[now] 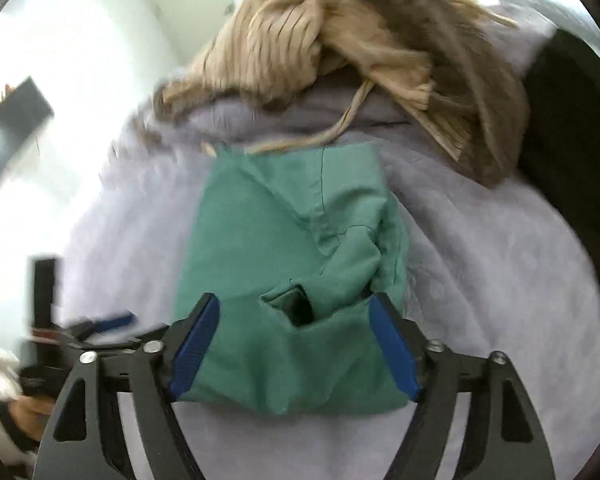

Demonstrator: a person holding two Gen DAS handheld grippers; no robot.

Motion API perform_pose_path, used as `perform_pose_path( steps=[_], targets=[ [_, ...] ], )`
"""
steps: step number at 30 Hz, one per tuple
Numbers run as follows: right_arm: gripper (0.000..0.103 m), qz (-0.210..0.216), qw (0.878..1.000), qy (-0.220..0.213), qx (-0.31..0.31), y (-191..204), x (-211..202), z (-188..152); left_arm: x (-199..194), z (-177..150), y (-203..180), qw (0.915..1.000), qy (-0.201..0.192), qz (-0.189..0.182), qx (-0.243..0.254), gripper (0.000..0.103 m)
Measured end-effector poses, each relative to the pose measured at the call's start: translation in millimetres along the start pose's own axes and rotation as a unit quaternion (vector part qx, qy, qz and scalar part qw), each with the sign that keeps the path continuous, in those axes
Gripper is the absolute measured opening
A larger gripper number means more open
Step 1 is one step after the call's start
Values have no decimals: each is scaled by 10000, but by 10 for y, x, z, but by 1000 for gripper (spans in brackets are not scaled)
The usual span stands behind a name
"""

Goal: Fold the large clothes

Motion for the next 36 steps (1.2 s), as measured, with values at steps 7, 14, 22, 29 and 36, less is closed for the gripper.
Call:
perform_pose_path(
  steps=[7,14,22,29,36],
  targets=[
    [6,8,9803,1095,1642,-961,451,-729,51,-38,132,9999,13,-109,8,86],
    [11,898,9485,1211,2785,-1315,430,-1005,70,-1,130,9992,87,113,382,91],
    [82,1002,9732,223,2058,-1331,53,-223,-139,92,46,9986,-94,9,524,91],
    [50,1254,9744,835,1669,-982,869,334,128,-44,-47,9993,167,-112,310,91],
    [6,947,9793,844,1575,-1016,1171,522,211,-157,20,9995,177,-278,-16,91]
  ],
)
Point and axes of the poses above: each gripper's, at about its wrist camera, not at the fingertips, and x roughly the way its jaws point, y to its left, z to its top, the point moved 4 cm from there along x, roughly the way its jaws point, and after that the axes turned 10 degrees about -z, right-handed, at the moved point
